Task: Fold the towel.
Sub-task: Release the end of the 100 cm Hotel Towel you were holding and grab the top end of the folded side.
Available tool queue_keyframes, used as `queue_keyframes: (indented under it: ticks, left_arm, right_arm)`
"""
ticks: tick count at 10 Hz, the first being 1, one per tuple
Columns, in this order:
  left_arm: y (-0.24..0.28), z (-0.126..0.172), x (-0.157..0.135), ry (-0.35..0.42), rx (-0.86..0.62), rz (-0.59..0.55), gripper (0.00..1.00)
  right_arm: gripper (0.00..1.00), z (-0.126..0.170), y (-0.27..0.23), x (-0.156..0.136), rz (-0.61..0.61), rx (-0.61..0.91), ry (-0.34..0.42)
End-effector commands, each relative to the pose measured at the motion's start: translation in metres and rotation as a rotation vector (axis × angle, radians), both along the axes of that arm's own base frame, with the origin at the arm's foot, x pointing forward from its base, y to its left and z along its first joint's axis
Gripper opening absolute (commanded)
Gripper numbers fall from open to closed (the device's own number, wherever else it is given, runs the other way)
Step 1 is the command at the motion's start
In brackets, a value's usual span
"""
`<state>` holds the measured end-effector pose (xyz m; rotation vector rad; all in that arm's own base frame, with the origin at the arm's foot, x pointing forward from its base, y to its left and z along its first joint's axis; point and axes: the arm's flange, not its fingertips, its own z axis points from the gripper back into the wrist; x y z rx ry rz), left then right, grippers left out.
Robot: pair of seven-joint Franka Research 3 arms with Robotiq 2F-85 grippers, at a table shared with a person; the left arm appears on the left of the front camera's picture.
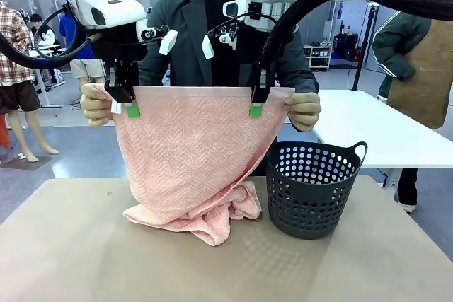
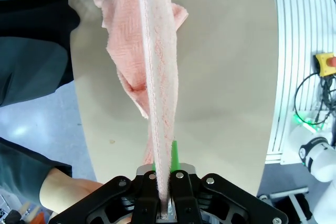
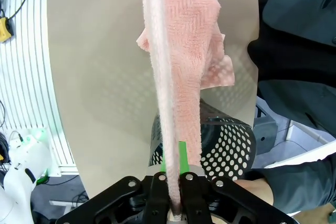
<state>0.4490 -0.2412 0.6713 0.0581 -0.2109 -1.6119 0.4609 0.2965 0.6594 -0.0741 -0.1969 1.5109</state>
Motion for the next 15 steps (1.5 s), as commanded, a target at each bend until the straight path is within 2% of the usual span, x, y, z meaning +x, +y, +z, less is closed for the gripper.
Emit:
queue_keyframes:
  ticks: [1, 15]
  left_arm:
    - [0.0002, 0.0001, -0.0001, -0.005, 0.01, -0.001, 0.0]
    - [0.0002, 0.0001, -0.0001, -0.005, 0.01, -0.001, 0.0]
  right_arm:
    - [0.0, 0.0004, 0.0001, -0.0007, 0.0, 0.0, 0.001]
    - [0.0, 0.0004, 0.0001, -0.0007, 0.0, 0.0, 0.001]
